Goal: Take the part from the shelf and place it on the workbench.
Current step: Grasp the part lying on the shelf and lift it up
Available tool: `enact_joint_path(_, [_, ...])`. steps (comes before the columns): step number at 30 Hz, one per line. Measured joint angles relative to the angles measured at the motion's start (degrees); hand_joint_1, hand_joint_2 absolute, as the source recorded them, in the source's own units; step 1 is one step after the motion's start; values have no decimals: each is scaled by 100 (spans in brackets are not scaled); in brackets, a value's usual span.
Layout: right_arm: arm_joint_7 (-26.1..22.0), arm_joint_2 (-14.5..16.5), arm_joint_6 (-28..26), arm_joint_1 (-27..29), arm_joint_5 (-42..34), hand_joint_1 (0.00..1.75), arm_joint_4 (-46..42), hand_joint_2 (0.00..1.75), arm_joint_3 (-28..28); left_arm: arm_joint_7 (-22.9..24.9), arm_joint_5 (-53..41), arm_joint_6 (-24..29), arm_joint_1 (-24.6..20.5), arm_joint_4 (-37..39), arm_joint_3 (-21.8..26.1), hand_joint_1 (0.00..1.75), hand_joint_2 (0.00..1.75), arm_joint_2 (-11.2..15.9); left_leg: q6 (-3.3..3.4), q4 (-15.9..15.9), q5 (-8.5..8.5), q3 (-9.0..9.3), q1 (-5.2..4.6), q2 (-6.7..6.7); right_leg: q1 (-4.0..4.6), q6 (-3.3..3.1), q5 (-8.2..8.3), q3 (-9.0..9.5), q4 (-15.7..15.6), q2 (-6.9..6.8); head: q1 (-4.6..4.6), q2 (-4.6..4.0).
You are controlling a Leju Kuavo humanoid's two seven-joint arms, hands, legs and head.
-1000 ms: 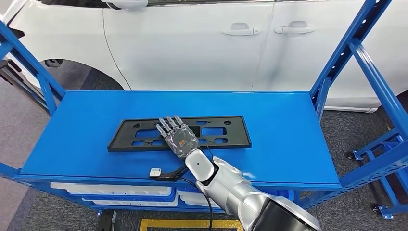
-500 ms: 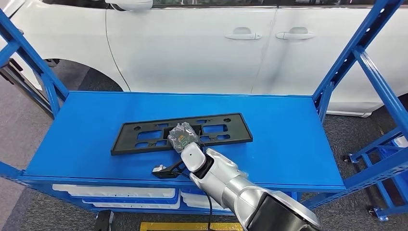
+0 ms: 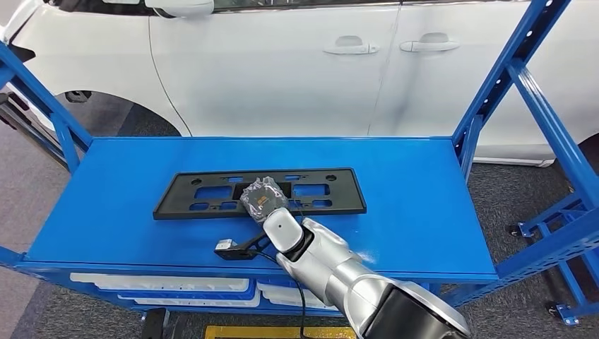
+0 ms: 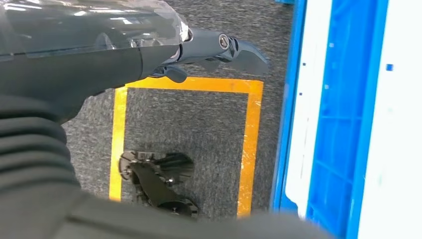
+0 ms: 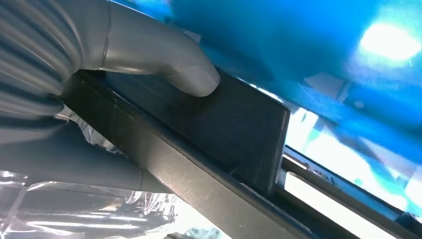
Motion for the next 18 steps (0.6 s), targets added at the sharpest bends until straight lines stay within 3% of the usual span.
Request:
enact_joint_path(2, [-11, 0, -81, 4, -84, 175, -102, 175, -73, 74, 2, 17, -4, 0, 22, 0, 175, 4, 59, -786, 423, 345, -7, 0, 9, 15, -21, 28, -2, 10, 1, 0])
enact_joint_path(3, [-37, -2, -149, 2, -148, 175, -164, 175, -117, 99, 1, 7, -8, 0, 35, 0, 175, 7, 88, -1155, 556, 516, -22, 0, 19, 33, -30, 32, -1, 15, 1, 1])
enact_joint_path(4, [-89, -6, -241, 4, -248, 175, -238, 175, -171, 112, 0, -18, -12, 0, 51, 0, 175, 9, 114, -1390, 615, 623, -37, 0, 27, 56, -33, 26, -3, 17, 0, 0])
enact_joint_path(7, [-705, -44, -562, 123, -1057, 175, -660, 175, -460, 32, -16, -115, -12, 0, 101, 0, 175, 16, 181, -1540, 596, 681, -48, -5, 40, 149, -39, 11, -26, 12, 0, 0])
enact_joint_path(9, [-1691, -130, -575, 409, -2393, 175, -1365, 175, -847, -116, -21, -179, -21, 0, 124, 0, 175, 22, 243, -1614, 620, 719, -17, -5, 44, 209, -156, -39, 113, 4, 1, 0])
enact_joint_path(13, [-4315, -384, 255, 1307, -6606, 175, -3397, 175, -1818, -466, 90, -236, -58, 0, 235, 0, 175, 32, 335, -1634, 602, 749, -16, -37, 20, 268, -739, -682, 1418, 0, 2, 0])
enact_joint_path(14, [-4652, -423, 563, 1544, -7652, 175, -3912, 175, -2075, -551, 149, -258, -56, 0, 288, 0, 175, 32, 340, -1621, 587, 753, -18, -57, 18, 274, -723, -775, 1555, -1, 2, 0])
enact_joint_path(15, [-4814, -470, 914, 1757, -8543, 175, -4416, 175, -2308, -615, 192, -314, -50, 0, 342, 0, 175, 32, 340, -1604, 569, 757, -21, -77, 16, 274, -600, -768, 1476, -1, 2, 0])
enact_joint_path(18, [-4957, -711, 2208, 2278, -10138, 175, -5778, 175, -2762, -600, 213, -551, -21, 0, 432, 0, 175, 51, 303, -1521, 487, 769, -44, -102, 32, 216, -21, -328, 417, -12, 2, -1])
